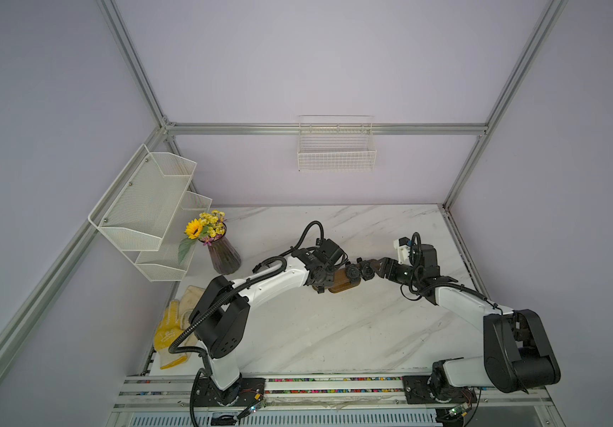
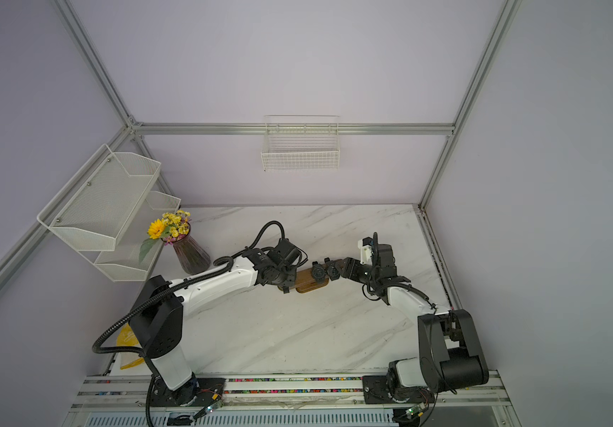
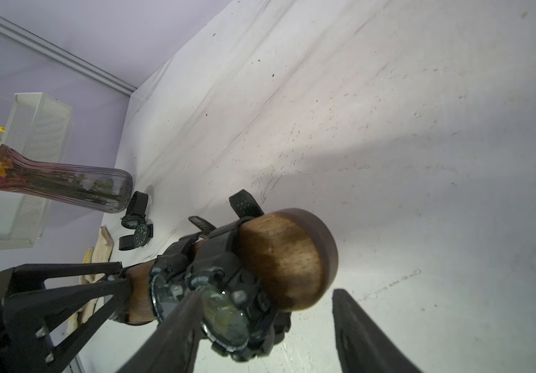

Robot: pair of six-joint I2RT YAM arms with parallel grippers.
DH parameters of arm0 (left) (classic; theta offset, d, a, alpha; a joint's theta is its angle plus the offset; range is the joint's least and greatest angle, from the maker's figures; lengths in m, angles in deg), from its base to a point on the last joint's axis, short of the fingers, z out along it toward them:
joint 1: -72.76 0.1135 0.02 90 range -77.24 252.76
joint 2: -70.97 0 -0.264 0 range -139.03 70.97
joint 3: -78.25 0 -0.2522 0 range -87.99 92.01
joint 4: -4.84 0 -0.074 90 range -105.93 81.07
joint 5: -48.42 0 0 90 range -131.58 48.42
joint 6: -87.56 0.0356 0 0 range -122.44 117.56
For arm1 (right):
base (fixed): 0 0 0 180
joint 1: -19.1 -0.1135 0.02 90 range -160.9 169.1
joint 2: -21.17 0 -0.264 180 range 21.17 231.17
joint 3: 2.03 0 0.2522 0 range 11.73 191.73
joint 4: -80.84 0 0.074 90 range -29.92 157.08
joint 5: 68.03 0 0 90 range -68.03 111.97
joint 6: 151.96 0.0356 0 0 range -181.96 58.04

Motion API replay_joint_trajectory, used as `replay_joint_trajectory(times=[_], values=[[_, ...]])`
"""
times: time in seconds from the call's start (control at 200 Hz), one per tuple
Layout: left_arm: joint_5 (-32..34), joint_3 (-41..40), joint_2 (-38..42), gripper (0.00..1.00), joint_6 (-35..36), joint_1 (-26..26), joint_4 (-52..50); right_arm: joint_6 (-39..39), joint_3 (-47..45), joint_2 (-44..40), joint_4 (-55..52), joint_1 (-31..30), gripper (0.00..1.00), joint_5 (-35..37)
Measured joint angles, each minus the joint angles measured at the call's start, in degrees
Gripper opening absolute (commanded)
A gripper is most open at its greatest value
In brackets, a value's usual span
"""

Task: Place watch on stand
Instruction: Adjust the stand at the center of the board, then adjust the watch on the stand.

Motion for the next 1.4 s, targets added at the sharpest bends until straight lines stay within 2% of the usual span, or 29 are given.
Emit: replay_joint_trajectory(times=[0.23,0.445,0.58,0.685,0.79,1.005,1.21,1.4], values=[[-0.44,-1.86,1.27,0.58,-0.02,-0.48,0.81,-0.07,-0.02,-2.93,-0.61,-0.07,0.68,1.51],[-0.59,-3.08,3.89,0.81,0.37,-0.61,1.05,-1.62,0.0,-8.35,-2.99,-1.01,0.7,6.05],[-0.42,-4.57,7.52,0.93,0.76,-0.55,3.08,-3.19,0.76,-10.47,-6.95,-5.33,0.71,11.04],[-0.5,-9.79,13.81,0.94,1.18,0.22,6.4,-4.15,3.17,-10.99,-10.21,-11.72,0.7,15.45],[-0.55,-16.7,23.58,0.95,1.77,2.89,9.11,-4.37,5.86,-10.97,-12.17,-18.45,0.68,19.54],[-0.55,-28.63,43.63,0.96,3.26,15.21,13.44,-4.17,13.03,-4.74,-15.13,-31.93,0.67,27.63],[-0.63,-33.53,48.98,0.97,5.16,22.01,13.35,-3.15,20.17,6.82,-17.27,-40.59,0.67,32.46],[-1.11,-35.98,50.51,0.98,5.2,24.39,13.55,-2.64,24.9,13.68,-19.26,-42.58,0.65,35.04]])
